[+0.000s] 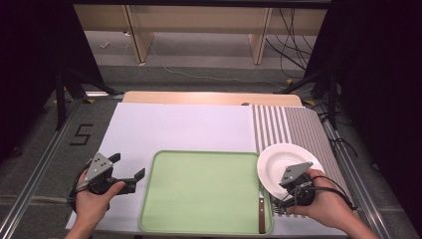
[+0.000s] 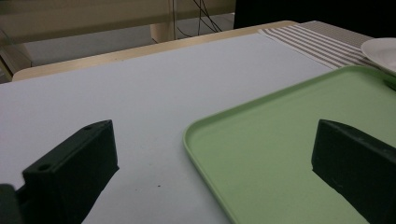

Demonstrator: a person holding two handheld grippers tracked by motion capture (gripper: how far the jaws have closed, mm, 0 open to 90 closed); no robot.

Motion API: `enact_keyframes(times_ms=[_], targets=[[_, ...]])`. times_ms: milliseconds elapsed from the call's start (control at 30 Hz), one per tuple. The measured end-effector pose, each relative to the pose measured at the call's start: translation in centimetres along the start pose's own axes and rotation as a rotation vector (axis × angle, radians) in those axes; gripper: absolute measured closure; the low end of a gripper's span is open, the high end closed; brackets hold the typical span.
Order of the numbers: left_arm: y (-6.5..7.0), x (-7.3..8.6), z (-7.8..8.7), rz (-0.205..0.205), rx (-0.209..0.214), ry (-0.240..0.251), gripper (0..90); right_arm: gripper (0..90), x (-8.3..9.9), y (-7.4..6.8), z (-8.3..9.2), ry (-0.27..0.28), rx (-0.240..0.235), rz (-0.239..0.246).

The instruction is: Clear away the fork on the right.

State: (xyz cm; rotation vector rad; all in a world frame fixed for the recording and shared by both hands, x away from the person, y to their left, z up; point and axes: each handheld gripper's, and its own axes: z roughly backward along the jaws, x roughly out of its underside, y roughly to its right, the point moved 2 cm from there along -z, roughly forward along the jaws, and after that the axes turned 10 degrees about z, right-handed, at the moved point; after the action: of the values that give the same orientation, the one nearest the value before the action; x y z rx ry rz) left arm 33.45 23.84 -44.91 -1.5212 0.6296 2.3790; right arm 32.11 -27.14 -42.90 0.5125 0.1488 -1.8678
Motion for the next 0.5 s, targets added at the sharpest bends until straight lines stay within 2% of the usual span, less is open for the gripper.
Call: enact_keyframes(times_ms=[133, 167, 233, 333, 400, 467, 500], targets=[[0.0, 0.0, 0.1, -0.005, -0.004, 0.0, 0.0, 35.9, 1.3, 0.4, 1.0, -0.047, 0.02, 0.016], [0.0, 0.0, 0.1, -0.007, -0.003, -0.001, 0.0, 35.8, 1.6, 0.5, 1.2, -0.045, 0.022, 0.02], [0.0, 0.0, 0.1, -0.006, -0.003, -0.002, 0.0, 35.8, 2.3, 0.7, 1.8, -0.042, 0.038, 0.011], [0.0, 0.0, 0.0, -0.003, -0.004, -0.001, 0.0, 35.7, 3.5, 1.0, 2.6, -0.081, 0.036, 0.006], [0.0, 0.0, 0.0, -0.001, -0.002, -0.001, 0.0, 35.6, 4.2, 1.0, 2.9, -0.089, 0.041, -0.014], [0.0, 0.0, 0.0, -0.001, -0.004, -0.001, 0.0, 35.8, 4.9, 1.1, 3.1, -0.101, 0.05, -0.007], [0.0, 0.0, 0.0, -0.002, -0.004, -0.001, 0.0, 35.9, 5.2, 1.0, 3.2, -0.113, 0.047, -0.022]])
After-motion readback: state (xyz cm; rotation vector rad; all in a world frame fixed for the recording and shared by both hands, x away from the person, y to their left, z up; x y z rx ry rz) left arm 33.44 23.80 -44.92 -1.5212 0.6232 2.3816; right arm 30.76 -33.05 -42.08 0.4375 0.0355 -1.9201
